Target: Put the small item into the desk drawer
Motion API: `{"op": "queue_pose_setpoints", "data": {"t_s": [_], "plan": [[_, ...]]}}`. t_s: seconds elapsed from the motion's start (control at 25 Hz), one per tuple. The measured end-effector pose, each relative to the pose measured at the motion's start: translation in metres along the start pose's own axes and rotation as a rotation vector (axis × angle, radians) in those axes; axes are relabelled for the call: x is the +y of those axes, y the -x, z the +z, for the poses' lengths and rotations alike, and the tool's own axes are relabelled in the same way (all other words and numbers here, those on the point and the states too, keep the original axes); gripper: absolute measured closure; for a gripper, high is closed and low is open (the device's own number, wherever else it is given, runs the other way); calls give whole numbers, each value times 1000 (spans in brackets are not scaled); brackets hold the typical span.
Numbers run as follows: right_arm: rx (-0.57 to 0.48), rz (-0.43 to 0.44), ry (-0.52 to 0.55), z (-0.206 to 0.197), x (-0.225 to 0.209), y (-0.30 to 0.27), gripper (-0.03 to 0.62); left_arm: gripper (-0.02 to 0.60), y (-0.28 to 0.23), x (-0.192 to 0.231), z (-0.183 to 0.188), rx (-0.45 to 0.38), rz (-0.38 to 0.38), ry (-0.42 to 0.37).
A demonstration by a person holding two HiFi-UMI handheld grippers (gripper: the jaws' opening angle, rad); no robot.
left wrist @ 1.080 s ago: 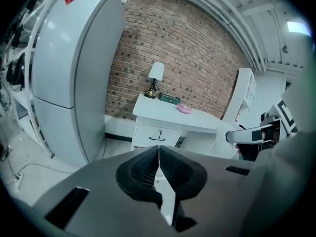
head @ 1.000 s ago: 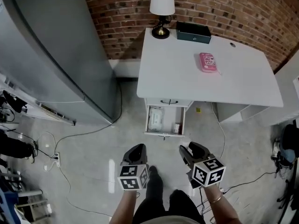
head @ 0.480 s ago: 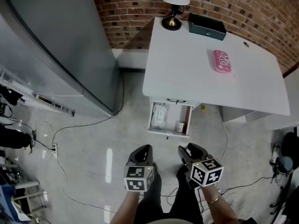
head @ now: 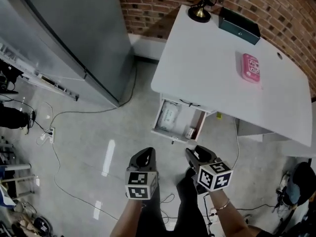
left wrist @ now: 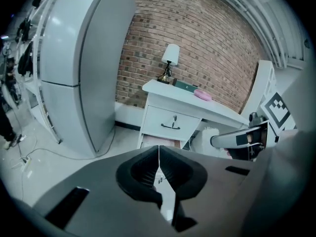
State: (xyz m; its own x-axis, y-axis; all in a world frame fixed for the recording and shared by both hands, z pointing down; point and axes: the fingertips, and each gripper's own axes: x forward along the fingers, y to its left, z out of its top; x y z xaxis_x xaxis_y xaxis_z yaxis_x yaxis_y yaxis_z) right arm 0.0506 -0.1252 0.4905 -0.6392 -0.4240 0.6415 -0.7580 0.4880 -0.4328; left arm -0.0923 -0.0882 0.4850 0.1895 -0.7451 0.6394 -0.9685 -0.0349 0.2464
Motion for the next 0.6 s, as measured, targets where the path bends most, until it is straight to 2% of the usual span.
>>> {"op": "queue_pose_setpoints", "data": {"t_s": [0.36,0.6], "plan": [[95,11,47,-49,-53,-68,436,557,-44,0,-58,16,41,87],[152,-13,61,-73,-83,-111,436,557,-65,19,-86,17,82,115]]}}
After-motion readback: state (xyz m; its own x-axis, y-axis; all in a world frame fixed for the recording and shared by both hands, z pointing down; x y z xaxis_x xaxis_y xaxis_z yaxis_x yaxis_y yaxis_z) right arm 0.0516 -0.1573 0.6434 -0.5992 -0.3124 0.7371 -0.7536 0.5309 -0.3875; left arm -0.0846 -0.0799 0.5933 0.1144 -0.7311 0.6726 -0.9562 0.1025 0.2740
